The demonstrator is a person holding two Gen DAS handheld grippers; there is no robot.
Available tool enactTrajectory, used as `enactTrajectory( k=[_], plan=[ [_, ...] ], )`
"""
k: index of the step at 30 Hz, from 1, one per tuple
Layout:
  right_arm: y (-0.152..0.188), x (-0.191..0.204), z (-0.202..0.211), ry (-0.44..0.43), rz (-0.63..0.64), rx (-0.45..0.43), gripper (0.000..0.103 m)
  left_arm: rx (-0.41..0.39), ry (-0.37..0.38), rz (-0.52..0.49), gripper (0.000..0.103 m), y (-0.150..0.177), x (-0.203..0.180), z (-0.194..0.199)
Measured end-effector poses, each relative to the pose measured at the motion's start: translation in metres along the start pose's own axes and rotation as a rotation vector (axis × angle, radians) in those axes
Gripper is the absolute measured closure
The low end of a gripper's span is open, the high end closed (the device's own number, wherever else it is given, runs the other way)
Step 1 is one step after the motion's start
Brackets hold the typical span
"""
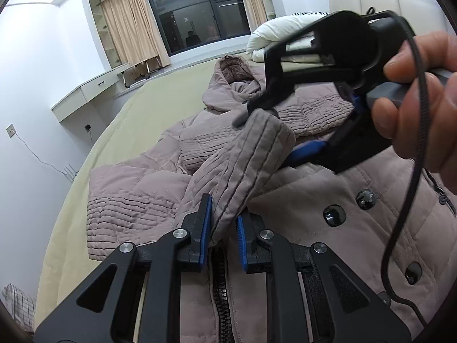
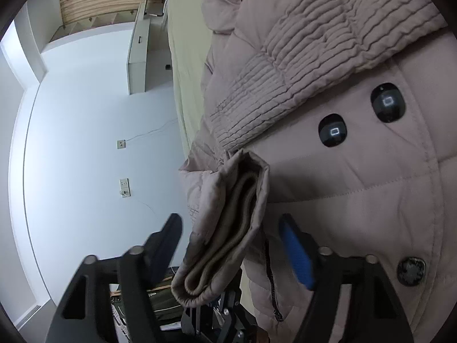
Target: Fold large clothes
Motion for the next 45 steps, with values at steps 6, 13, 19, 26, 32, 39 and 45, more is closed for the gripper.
enactTrajectory(
  k=[6, 13, 19, 26, 32, 39, 45],
  plan=[
    [0.009, 0.040, -0.007, 0.067, 0.155, -0.005, 0.082, -0.023, -0.016, 0.027, 0.085, 0.013, 0.011, 0.005],
    [0.036, 0.146, 0.050, -0.053, 0.359, -0.098, 0.083, 0.005, 0.033, 0.276, 0.085, 0.031, 0.060, 0.002],
    [0.079, 0.243, 0.113, -0.168, 0.566, -0.171, 0.083, 0.017, 0.116, 0.566, 0.085, 0.007, 0.116, -0.055],
    [0.073, 0.263, 0.183, -0.238, 0.638, -0.264, 0.083, 0.124, 0.088, 0.655, 0.085, -0.012, 0.145, -0.135],
    [-0.005, 0.176, 0.224, -0.221, 0.462, -0.379, 0.084, 0.165, 0.032, 0.627, 0.085, 0.007, 0.162, -0.158],
    [-0.123, 0.023, 0.217, -0.084, 0.139, -0.494, 0.084, 0.206, 0.044, 0.505, 0.085, 0.005, 0.159, -0.166],
    [-0.166, -0.062, 0.209, -0.027, -0.019, -0.537, 0.084, 0.186, 0.083, 0.409, 0.085, 0.008, 0.152, -0.131]
  ],
)
Point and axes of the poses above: each gripper's, at about its wrist camera, not at the fingertips, and z roughly against the way its jaws point, x to its left, y to its underside, the point moved 1 cm from there along -z, roughly the way its jaws point, and after that the axes turned 12 degrees about -z, right-handed, at the moved point
